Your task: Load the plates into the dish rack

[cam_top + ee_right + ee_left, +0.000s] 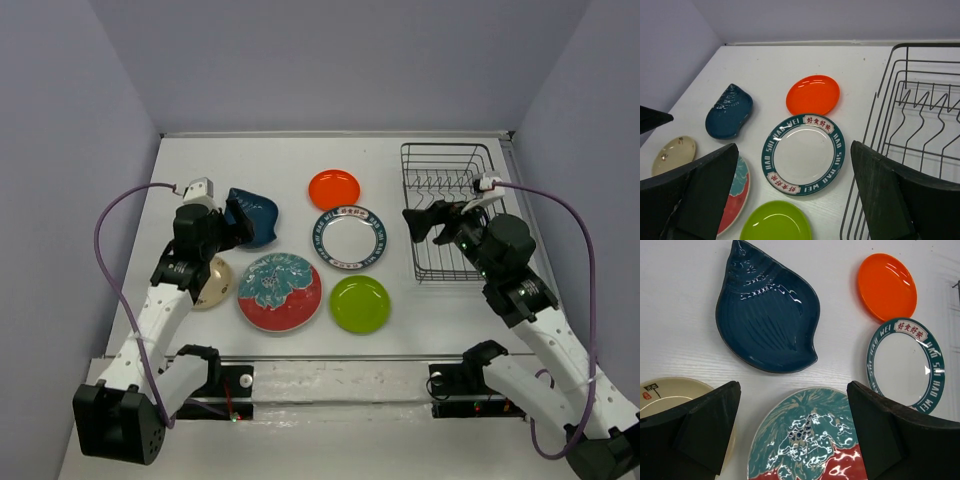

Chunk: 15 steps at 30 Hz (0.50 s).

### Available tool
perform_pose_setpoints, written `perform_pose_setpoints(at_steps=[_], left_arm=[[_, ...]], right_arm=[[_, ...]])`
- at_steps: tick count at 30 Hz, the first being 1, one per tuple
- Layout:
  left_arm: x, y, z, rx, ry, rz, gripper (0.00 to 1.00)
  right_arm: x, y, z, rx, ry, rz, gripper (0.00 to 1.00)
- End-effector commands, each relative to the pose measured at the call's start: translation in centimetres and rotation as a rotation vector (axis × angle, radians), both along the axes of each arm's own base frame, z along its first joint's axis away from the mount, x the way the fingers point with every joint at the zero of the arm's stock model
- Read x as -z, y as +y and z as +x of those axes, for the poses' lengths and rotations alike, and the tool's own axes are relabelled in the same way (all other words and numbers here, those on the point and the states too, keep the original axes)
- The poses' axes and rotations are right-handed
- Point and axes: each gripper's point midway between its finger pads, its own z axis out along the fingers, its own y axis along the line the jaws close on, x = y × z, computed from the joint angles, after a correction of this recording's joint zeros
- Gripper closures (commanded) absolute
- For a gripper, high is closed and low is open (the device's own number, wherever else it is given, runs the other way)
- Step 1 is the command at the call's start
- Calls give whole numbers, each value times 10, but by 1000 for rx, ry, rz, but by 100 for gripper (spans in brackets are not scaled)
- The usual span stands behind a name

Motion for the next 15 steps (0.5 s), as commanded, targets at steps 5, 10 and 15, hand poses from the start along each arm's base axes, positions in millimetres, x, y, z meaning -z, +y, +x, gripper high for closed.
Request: perform_pose_setpoints(at_steps=[5, 10, 15], left_arm=[[-2, 20, 31, -104, 43, 27, 1], [16, 41, 51, -200, 123, 109, 1], [42, 54, 61, -251, 193, 172, 1]], right_arm=[[-10, -7, -10, 23, -80, 70, 5], [-6, -6, -10, 21, -66, 79, 6], [-5, -7, -12, 22, -67, 86, 7]])
